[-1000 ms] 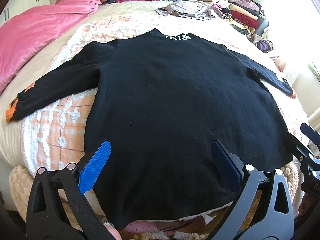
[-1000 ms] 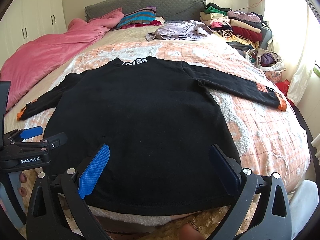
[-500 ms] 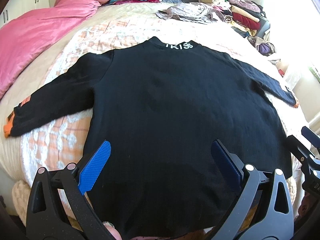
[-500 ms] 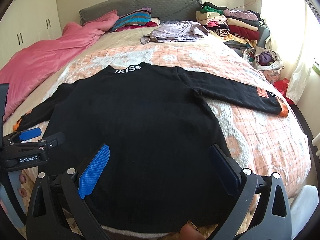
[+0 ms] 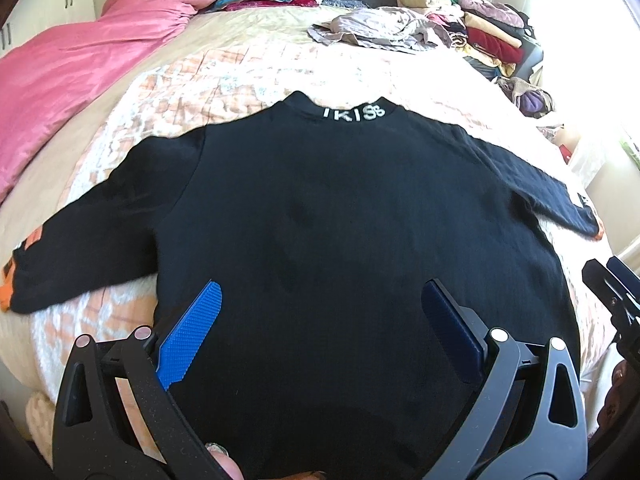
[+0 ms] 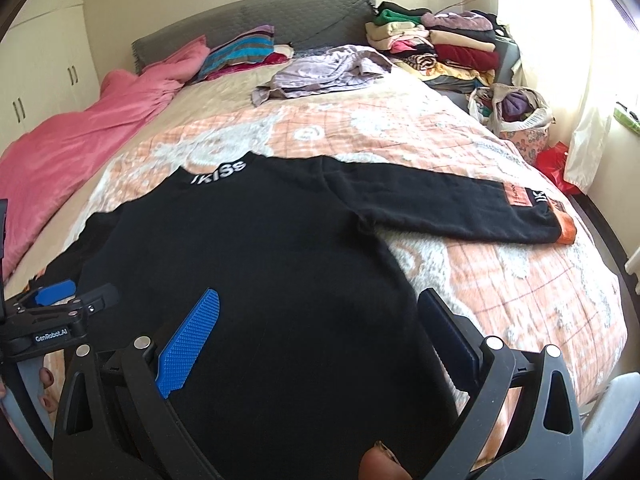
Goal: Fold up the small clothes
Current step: 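Grasp the orange cuff of the sleeve nearest the right gripper and lift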
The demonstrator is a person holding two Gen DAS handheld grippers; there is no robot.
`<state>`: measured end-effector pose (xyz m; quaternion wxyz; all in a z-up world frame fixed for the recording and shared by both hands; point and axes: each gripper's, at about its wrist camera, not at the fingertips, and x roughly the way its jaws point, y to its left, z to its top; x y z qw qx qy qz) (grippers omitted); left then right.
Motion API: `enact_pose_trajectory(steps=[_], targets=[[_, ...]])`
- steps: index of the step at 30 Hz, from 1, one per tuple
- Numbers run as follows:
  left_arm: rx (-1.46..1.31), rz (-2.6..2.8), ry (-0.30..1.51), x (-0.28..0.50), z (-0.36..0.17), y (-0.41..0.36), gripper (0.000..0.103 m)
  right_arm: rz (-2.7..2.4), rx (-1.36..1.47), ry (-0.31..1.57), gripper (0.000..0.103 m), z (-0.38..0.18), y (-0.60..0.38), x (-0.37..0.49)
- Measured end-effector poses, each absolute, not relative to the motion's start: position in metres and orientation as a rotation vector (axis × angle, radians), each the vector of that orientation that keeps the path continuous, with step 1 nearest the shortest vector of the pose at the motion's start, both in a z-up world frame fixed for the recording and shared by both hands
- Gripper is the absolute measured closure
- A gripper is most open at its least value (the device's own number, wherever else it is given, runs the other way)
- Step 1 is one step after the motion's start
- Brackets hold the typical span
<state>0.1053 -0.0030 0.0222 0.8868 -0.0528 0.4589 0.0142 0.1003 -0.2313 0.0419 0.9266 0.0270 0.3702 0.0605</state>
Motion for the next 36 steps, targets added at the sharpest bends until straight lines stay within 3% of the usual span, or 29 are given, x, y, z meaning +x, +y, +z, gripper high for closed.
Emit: enact_pose_trajectory(steps=[19,36], targets=[[-0.099,-0.011,0.954,0.173,0.025,-0.025,0.009,-0.094,0.144,0.759,0.004,0.042,-0.319,0.153],[-0.082,-0.053,1.005,0.232,0.007,-0.047,0.009,-0.338,0.389,0.855,0.004,-0.002,-0.442,0.207]])
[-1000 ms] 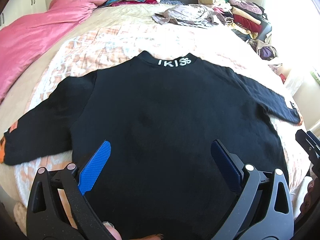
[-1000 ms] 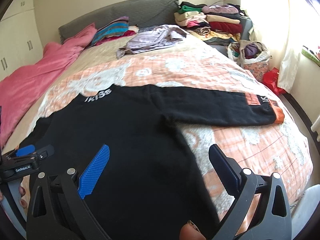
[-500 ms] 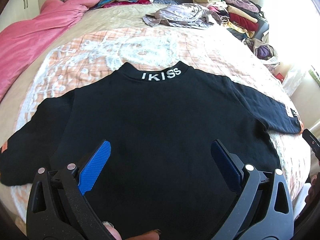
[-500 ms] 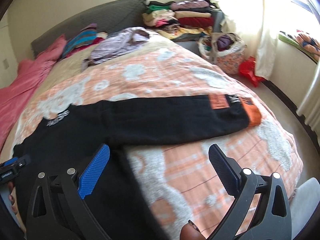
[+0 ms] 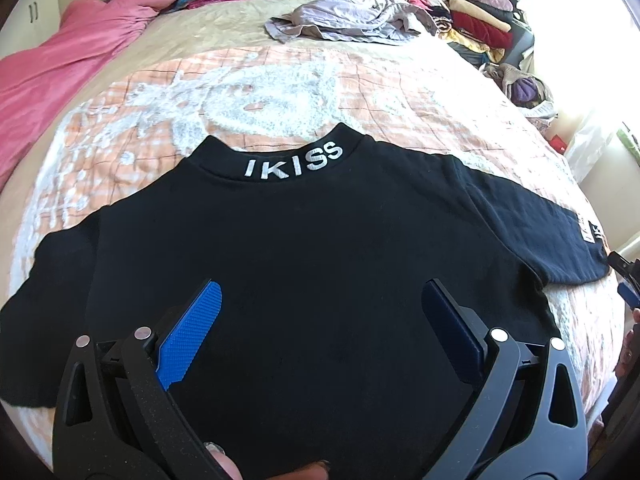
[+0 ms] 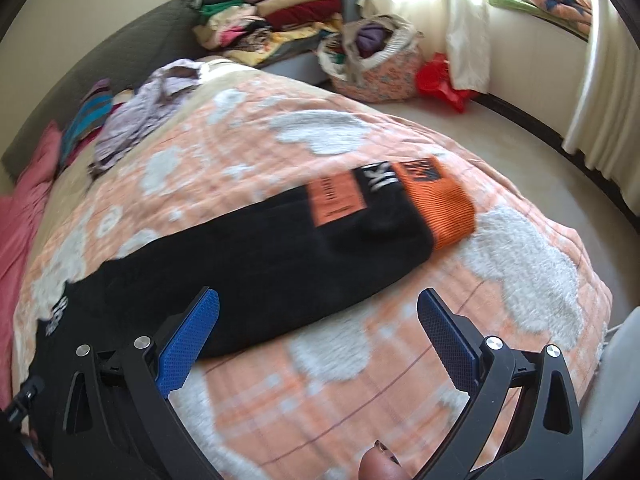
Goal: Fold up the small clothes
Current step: 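Grasp the orange cuff of the sleeve nearest the right gripper and lift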
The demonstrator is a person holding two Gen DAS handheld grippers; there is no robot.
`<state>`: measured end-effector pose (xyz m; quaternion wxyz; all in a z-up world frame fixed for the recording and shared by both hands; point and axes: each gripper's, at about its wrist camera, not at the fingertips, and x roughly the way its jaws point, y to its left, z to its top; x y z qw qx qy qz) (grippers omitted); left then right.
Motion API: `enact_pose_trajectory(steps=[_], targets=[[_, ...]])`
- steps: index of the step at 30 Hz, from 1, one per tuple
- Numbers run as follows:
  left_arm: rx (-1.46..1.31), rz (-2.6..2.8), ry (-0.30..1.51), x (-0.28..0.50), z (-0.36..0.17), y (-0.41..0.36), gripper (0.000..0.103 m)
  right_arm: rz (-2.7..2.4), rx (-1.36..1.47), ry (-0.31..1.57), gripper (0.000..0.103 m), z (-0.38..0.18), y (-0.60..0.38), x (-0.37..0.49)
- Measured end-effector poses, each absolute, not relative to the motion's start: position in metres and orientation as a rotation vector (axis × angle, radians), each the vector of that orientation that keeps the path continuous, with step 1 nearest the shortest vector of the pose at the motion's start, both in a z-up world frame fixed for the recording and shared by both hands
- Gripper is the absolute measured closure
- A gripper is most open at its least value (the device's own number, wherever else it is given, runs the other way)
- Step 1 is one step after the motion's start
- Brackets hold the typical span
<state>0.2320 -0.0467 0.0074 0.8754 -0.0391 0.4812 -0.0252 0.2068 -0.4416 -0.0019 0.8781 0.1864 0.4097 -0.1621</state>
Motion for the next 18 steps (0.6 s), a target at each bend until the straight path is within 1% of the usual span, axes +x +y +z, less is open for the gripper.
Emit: enact_pose_trajectory(steps=[10,11,12,13,15,16,17,18], targets=[[-0.105,-0.015,1.049,0.256,-0.012,-0.04,0.009,-0.414,0.577,0.9,0.004,-0.043,-0.497,0.235],[-0.108,-0.009,1.045,0.256,-0.013,-0.038,0.009,-0.416,0.619,0.888,0.008,-0.048,-0.503,0.237],[-0.11,-0.004,1.042,0.256,-0.013,-0.035,0.009,-0.428,0.64,0.87,0.018,-0.05,-0.508,0.237],[-0.112,-0.001,1.042,0.257,-0.013,-0.034,0.009,-0.441,0.644,0.857,0.025,-0.05,-0.511,0.238],[-0.119,0.004,1.041,0.257,-0.013,-0.029,0.009,-0.466,0.654,0.826,0.056,-0.048,-0.516,0.24],[-0.123,0.008,1.04,0.257,-0.013,-0.026,0.009,-0.458,0.669,0.811,0.062,-0.046,-0.518,0.24],[-0.126,0.011,1.037,0.257,-0.012,-0.024,0.009,-0.446,0.675,0.797,0.079,-0.044,-0.52,0.239],[-0.13,0.014,1.035,0.257,-0.012,-0.021,0.009,-0.42,0.672,0.775,0.086,-0.038,-0.519,0.239]])
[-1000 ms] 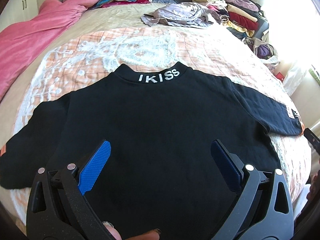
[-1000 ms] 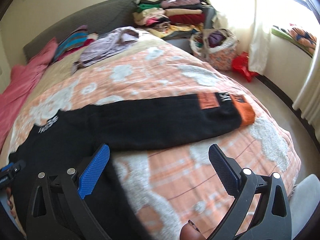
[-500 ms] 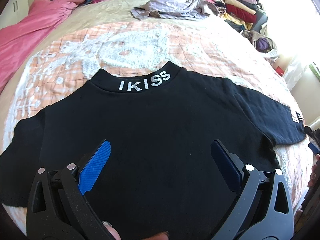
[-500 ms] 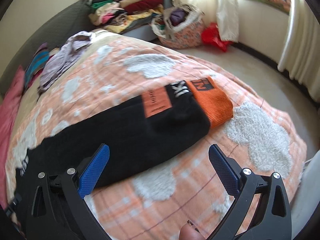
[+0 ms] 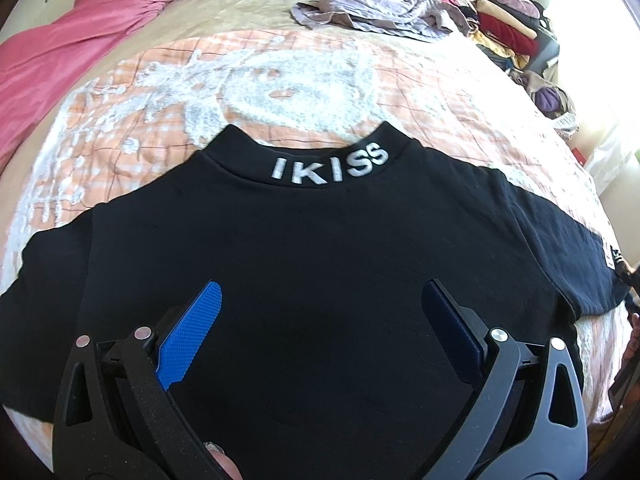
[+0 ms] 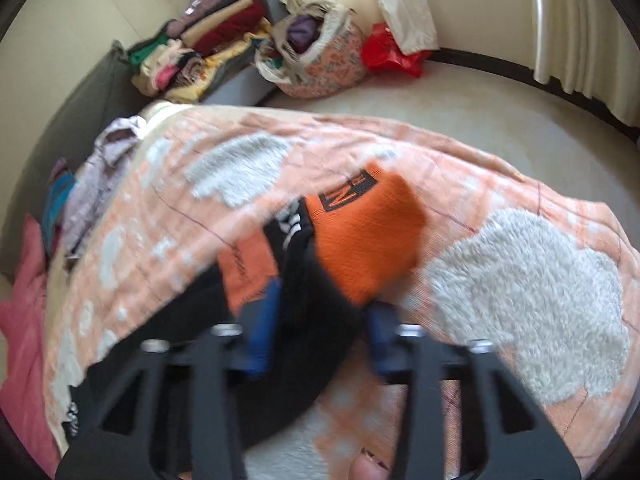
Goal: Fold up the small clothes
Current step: 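Grasp the orange cuff of the sleeve nearest the right gripper and lift, then carry the held sleeve across the shirt body toward the left tool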
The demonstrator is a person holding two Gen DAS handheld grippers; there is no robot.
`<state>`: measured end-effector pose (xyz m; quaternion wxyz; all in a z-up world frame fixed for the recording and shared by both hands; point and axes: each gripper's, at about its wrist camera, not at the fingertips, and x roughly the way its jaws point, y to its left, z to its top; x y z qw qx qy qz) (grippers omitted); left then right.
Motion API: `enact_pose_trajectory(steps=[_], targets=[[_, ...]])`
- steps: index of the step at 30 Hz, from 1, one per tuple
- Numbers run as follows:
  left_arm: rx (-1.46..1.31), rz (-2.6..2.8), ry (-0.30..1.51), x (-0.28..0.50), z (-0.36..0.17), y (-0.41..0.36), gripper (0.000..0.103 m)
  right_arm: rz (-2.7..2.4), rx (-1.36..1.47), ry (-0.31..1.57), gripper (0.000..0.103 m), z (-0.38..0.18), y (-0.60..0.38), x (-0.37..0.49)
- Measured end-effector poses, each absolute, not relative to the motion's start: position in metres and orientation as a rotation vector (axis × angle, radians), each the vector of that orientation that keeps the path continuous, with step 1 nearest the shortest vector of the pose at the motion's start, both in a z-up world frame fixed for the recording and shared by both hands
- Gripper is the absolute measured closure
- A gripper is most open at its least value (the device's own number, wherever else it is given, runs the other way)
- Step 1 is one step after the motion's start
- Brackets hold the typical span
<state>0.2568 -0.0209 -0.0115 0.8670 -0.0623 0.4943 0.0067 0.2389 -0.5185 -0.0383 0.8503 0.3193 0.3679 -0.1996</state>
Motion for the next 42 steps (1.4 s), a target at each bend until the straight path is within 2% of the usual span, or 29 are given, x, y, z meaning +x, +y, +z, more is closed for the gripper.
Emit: enact_pose_trajectory(steps=[8,20,30,42], targets=[[-0.167,0.016,1.012,0.255,0.0,-0.004,0.009,-0.249,0.565,0.637,0.088,0.014,-0.478,0.233],[-0.119,0.078,0.881,0.239,0.042,0.017,0.009,0.048,0.38,0.556,0.088,0.081,-0.363,0.238],[-0.175,0.08,0.874,0.232,0.051,0.043,0.009,0.207,0.201,0.588,0.088,0.088,-0.26,0.238],[-0.557,-0.036,0.928,0.231,0.028,0.101,0.009,0.297,-0.021,0.669,0.088,0.054,-0.161,0.243]])
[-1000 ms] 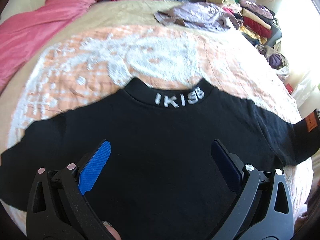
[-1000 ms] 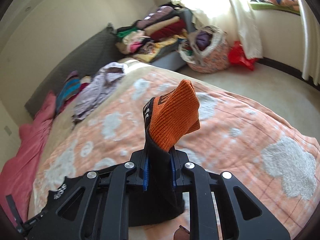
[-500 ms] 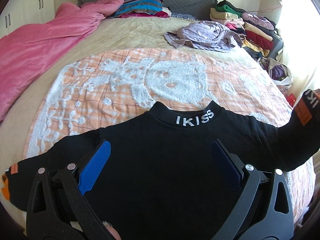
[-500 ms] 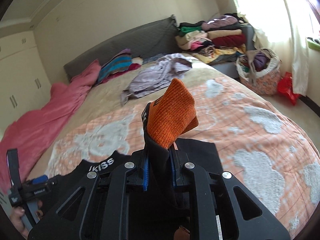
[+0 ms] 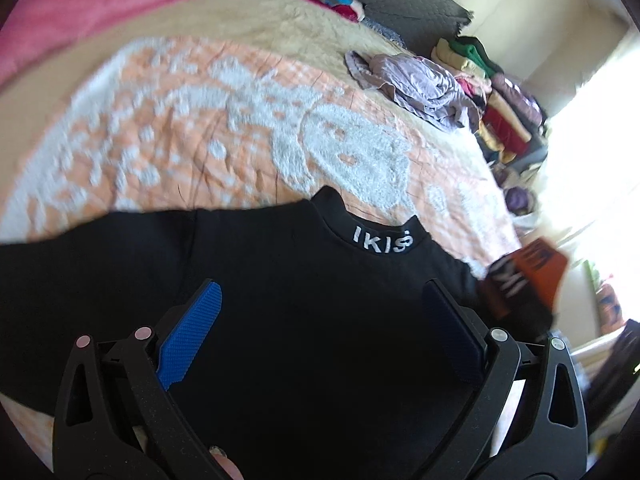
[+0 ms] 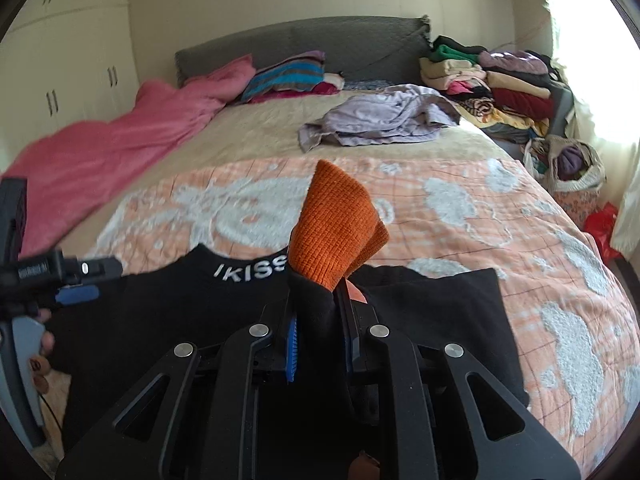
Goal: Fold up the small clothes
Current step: 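Carry the held sleeve across the shirt body toward the left tool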
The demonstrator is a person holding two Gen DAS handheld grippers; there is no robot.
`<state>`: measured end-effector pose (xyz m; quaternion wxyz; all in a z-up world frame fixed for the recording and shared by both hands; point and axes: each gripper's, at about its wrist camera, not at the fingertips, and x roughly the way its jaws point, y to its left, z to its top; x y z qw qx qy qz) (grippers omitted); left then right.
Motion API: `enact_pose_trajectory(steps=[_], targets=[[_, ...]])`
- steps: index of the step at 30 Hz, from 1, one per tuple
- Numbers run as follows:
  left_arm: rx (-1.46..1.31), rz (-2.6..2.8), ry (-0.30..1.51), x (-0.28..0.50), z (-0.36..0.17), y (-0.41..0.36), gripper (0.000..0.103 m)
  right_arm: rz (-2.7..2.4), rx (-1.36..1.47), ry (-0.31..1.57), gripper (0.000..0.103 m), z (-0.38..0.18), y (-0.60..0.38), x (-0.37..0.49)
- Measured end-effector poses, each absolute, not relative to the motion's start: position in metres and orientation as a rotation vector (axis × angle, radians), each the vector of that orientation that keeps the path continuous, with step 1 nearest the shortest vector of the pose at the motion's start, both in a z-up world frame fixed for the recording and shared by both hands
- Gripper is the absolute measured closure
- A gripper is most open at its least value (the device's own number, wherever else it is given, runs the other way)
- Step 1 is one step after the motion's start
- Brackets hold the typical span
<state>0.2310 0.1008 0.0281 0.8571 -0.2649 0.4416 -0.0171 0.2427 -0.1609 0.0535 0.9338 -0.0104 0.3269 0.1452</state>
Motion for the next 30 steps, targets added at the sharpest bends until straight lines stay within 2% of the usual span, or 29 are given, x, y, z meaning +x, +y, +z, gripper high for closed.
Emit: enact_pose_trajectory(steps=[10,13,14,16,20,21,26,30], targets=[[-0.642,-0.073,0.948,0.234,0.015,0.114,0.009,0.372,-0.066,0.74,0.085,0.03,-0.12,0.243],[-0.663,-0.095,0.955,0.235,0.012,0.114,0.01,0.394,-0.065,0.753,0.078,0.027,-0.112,0.241],[-0.675,-0.108,0.959,0.236,0.011,0.114,0.012,0.403,-0.063,0.759,0.071,0.026,-0.111,0.239],[-0.701,-0.135,0.975,0.237,0.008,0.112,0.015,0.426,-0.052,0.76,0.068,0.027,-0.11,0.235],[-0.742,-0.206,1.005,0.24,0.001,0.103,0.032,0.505,-0.07,0.77,0.06,0.026,-0.104,0.216],[-0.753,-0.223,1.017,0.24,-0.002,0.1,0.033,0.518,-0.083,0.774,0.057,0.025,-0.103,0.211],[-0.698,-0.243,1.087,0.243,-0.017,0.078,0.041,0.53,-0.071,0.807,0.056,0.019,-0.114,0.19],[-0.635,-0.254,1.126,0.243,-0.028,0.059,0.057,0.478,0.014,0.816,0.056,0.018,-0.14,0.178]])
